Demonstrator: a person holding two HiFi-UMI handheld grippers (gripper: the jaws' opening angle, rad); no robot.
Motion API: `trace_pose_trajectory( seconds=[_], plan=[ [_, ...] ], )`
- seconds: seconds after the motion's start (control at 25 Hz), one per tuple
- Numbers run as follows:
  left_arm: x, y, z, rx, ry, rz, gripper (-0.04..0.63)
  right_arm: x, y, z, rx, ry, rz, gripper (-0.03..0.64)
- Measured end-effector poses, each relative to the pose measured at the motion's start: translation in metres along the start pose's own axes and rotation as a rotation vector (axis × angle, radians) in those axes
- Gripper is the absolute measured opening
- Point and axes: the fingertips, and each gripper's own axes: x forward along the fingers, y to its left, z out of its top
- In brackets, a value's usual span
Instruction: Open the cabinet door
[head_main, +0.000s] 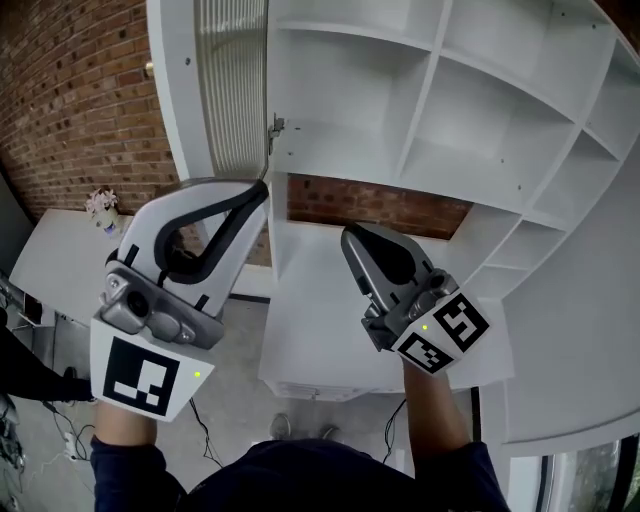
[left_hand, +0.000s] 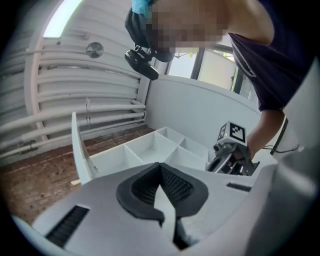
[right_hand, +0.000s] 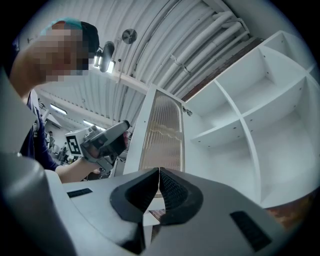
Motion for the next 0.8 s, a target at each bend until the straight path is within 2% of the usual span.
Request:
trace_pose_trajectory(
  seconds=[0.08,0.28,0.36,0.48,0.6,0.8],
  plan=[
    [0.01,-0.026,-0.005,-0.076,0.002,-0.039,0.008,-0.011,-0.006,-0.003,0.007,0.007,-0.015,0.026],
    [0.035,-0.089,-0.033,-0.333,0.015,-0.107,0.008,-0.044,-0.024,-0.017,0.022,0.036,-0.064,0.026],
    [0.044,-0.11,-0.05,-0.437,0.043,-0.119,0.008,-0.059,-0.031,-0.024,0.026,0.05,-0.082,0.026],
    [0.056,-0.129,-0.068,-0.602,0.044,-0.114,0.008,-0.077,-0.042,-0.033,0.037,0.073,-0.109,0.026],
    [0.064,-0.142,-0.084,-0.679,0.052,-0.108,0.008,-0.09,-0.048,-0.043,0.044,0.092,-0.129,0.028],
    [0.068,-0.157,-0.109,-0.741,0.083,-0.111,0.008,-0.097,-0.057,-0.055,0.086,0.097,-0.155,0.026]
  ],
)
